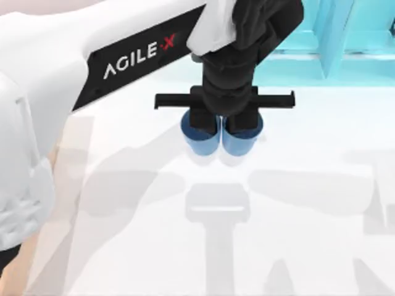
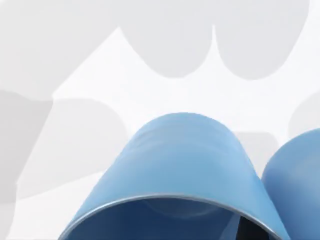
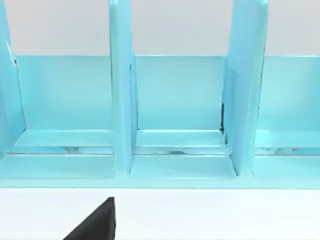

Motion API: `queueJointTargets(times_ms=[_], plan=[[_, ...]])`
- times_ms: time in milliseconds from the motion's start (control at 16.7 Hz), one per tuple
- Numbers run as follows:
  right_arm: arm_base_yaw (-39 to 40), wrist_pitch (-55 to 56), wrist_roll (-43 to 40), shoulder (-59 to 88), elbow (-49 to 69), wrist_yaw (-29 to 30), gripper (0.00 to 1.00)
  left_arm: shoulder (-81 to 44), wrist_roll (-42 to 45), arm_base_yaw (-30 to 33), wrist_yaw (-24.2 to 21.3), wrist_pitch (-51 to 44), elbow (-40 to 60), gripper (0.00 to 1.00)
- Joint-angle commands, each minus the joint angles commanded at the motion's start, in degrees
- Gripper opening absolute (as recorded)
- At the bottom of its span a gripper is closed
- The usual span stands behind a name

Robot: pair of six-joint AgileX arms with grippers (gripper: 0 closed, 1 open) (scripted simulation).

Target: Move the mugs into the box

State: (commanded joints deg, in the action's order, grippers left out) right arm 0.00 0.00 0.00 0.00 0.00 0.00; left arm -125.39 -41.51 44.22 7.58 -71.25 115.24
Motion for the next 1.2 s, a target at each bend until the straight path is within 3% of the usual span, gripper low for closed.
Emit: queueJointTargets(times_ms=[240, 420, 900, 1200], plan=[[0.0, 0.0, 0.0, 0.0, 0.0, 0.0, 1.0, -0.24, 0.07, 0.32, 0.05, -0.17, 0.06, 0.0], [0.0, 0.0, 0.0, 0.0, 0.0, 0.0, 1.0, 2.23, 3.48, -3.15, 0.0, -0.75, -2.45, 0.0], [0.0, 0.0, 0.0, 0.0, 0.0, 0.0, 1.0, 16.02, 30.04, -30.68, -3.9, -1.68, -13.92, 0.0], [0.0, 0.0, 0.0, 0.0, 0.0, 0.0, 1.0, 23.18, 42.8, -43.9, -6.92, -3.16, -21.74, 0.0]])
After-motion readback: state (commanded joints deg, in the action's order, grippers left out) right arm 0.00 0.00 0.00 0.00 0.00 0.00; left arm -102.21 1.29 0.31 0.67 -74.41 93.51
